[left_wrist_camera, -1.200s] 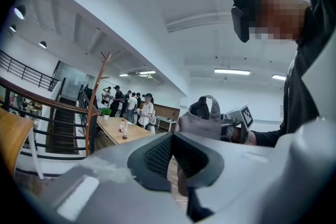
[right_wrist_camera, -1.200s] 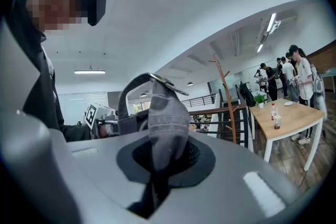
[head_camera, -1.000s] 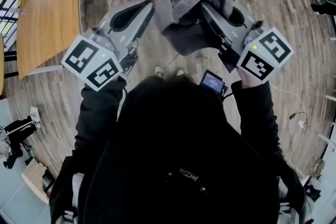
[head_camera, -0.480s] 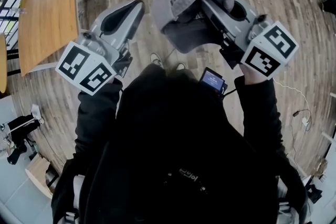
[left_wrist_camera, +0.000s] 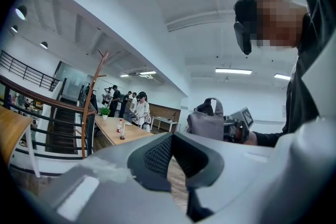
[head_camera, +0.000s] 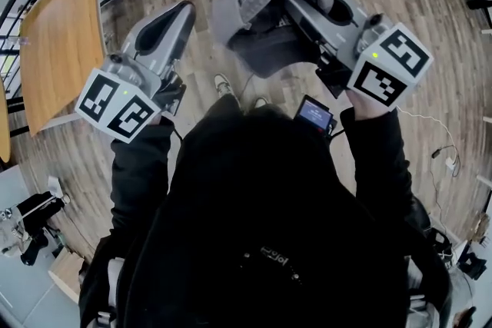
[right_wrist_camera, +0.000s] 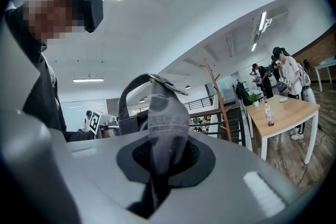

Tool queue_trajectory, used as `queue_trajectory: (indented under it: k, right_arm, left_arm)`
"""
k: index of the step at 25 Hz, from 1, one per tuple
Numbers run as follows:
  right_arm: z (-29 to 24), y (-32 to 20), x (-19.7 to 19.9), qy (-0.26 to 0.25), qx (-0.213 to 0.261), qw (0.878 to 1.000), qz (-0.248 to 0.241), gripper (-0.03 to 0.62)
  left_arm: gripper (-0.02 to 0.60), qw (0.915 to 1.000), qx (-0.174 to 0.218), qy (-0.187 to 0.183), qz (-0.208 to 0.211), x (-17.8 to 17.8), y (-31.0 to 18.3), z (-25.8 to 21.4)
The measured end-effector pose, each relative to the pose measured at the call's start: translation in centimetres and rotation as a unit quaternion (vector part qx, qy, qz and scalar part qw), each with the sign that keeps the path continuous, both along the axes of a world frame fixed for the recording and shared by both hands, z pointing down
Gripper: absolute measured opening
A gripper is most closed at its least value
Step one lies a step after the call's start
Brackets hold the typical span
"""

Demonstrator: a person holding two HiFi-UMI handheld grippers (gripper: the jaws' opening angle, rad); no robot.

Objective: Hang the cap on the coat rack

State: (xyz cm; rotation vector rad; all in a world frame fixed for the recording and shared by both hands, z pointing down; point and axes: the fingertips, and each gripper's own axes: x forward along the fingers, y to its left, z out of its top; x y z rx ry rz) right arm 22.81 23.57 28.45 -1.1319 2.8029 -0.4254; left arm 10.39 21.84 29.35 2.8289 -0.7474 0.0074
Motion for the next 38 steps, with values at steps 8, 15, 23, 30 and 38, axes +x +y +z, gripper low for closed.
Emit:
queue_trajectory:
  k: [8, 15, 23, 30, 38]
  right_arm:
    - [-0.7, -1.3, 0.9, 0.006, -0.002, 1.0, 0.011, 0.025]
    - [0.2, -4.9, -1.1, 0.004, -0.017, 1.0, 0.006, 0.025]
    - [0.2, -11.0, -4.8, 0.017, -0.019, 1.0, 0.001, 0.025]
    - [-1.0, -15.8, -8.5, 0.023, -0.022, 0.999, 0.006, 0.025]
    - [-0.1, -25.7, -13.8, 0.045, -0.047, 0.998, 0.011, 0.025]
  left_arm:
    - [0.002, 0.9998, 0.01, 0.012, 0.015, 1.1, -1.9, -1.0]
    - [0.002, 0.9998, 0.007, 0.01, 0.015, -0.5, -5.4, -0.6]
    - [0.002, 0.9996, 0.004, 0.024, 0.015, -3.9, -11.6, -0.2]
    - [0.002, 0.9992, 0.003, 0.034, 0.021, -7.3, -16.5, -0.4]
    - [0.002, 0.9993, -0.005, 0.022, 0.03, -12.7, -25.6, 2.1]
